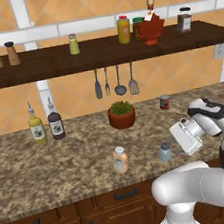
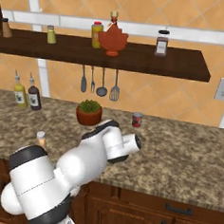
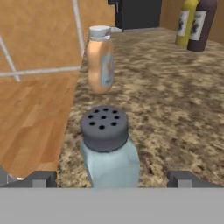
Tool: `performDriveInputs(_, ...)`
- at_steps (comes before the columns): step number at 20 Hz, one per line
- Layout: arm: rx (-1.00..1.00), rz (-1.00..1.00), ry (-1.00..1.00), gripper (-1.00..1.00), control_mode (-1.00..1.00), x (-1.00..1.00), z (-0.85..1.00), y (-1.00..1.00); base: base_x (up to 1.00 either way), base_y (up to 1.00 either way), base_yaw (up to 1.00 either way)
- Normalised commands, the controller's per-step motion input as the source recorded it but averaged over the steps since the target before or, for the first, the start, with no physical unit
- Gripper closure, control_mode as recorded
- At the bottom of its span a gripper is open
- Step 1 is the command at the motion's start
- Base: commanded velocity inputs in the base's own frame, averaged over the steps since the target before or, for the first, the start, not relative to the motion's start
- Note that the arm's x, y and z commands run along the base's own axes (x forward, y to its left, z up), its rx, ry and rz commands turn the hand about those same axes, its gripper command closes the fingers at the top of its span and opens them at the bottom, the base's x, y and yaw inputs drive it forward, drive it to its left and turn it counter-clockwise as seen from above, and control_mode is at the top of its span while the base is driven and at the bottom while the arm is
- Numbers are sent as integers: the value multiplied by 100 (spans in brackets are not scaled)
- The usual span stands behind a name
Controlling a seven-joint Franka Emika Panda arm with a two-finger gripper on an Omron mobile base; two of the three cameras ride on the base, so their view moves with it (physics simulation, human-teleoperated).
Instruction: Put the shaker and condiment bottle from the counter next to their counterparts in the cabinet.
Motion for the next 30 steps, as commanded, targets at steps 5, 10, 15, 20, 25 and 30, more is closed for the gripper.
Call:
performDriveInputs(5,0,5,0,-100,-100,2,-23,0,0,0,0)
performDriveInputs(10,0,1,1,-100,-100,0,-6,22,0,0,0)
performDriveInputs(15,0,0,2,-100,-100,0,0,27,0,0,0)
performDriveInputs(20,0,0,3,-100,-100,0,0,21,0,0,0)
performDriveInputs(25,0,0,1,-100,-100,0,-8,25,0,0,0)
performDriveInputs(30,-4,0,1,100,-100,0,-25,22,0,0,0)
